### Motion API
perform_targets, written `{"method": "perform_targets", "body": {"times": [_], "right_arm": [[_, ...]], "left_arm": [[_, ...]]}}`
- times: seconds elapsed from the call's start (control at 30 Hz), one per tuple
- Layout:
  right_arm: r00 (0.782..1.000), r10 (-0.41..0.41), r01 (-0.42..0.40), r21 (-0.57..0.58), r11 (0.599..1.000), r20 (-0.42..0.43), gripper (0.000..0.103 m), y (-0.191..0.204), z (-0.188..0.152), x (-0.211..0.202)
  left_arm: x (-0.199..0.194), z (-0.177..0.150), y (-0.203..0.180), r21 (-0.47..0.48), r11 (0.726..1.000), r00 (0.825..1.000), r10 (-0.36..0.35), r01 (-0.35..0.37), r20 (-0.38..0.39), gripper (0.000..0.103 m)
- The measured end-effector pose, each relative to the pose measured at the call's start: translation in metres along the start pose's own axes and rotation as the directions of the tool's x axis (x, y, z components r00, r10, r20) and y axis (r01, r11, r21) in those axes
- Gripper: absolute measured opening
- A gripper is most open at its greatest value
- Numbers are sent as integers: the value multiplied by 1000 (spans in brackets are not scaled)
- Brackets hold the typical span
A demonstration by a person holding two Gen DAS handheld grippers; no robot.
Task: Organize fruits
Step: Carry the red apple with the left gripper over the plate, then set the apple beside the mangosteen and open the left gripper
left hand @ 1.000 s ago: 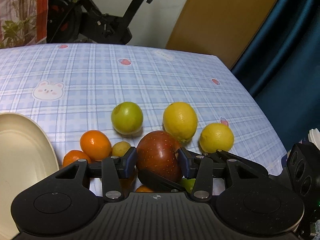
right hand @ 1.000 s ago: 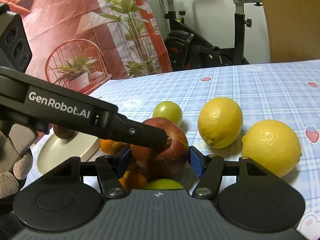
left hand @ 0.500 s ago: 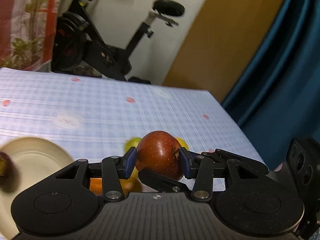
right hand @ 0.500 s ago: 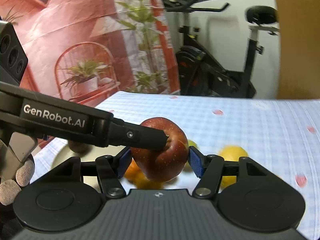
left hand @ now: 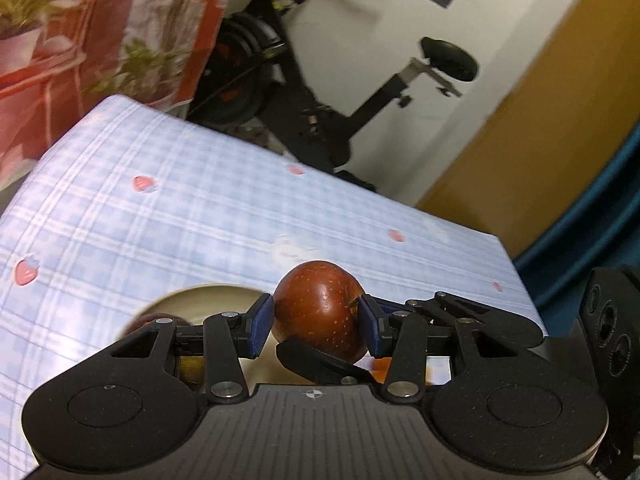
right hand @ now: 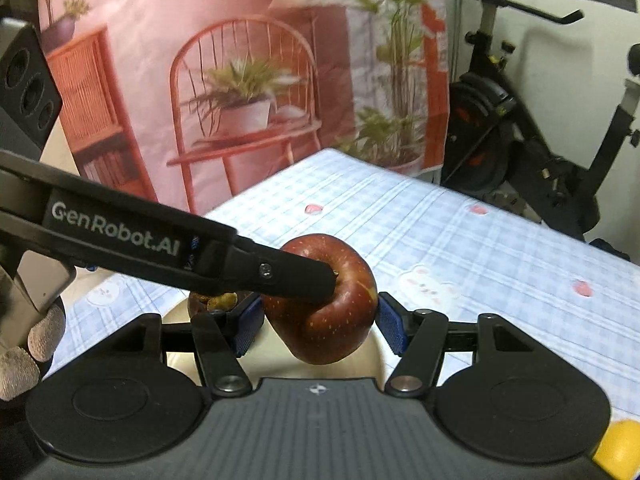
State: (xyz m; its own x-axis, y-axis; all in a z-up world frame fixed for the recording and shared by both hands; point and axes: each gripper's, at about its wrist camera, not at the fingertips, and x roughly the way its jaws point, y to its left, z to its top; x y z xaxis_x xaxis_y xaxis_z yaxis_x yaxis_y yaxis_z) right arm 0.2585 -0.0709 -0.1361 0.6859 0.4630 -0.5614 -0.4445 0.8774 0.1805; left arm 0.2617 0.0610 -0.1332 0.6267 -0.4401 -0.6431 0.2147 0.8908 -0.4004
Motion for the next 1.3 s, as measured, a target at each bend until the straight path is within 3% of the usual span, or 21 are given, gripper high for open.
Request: {"method": "perform_targets", "body": {"times": [0.27, 0.8, 1.07, 1.3], "right_arm": [[998, 11, -11, 7, 1000, -64, 63, -1, 0, 39], [993, 10, -13, -25, 1000, -121, 63, 8, -4, 54], [991, 1, -9, -55, 998, -133, 65, 15, -2, 54], [996, 9, -12, -34, 999, -86, 67, 8, -5, 23]], "left_arm": [[12, 3, 17, -13, 999, 999, 32, -32, -25, 48], [4, -6, 24, 7, 996, 996, 92, -92, -14, 48], [-14, -3, 14, 18, 989, 988, 144, -145, 54, 50], [-36, 2, -12, 53, 983, 977, 168, -177, 134, 50]]}}
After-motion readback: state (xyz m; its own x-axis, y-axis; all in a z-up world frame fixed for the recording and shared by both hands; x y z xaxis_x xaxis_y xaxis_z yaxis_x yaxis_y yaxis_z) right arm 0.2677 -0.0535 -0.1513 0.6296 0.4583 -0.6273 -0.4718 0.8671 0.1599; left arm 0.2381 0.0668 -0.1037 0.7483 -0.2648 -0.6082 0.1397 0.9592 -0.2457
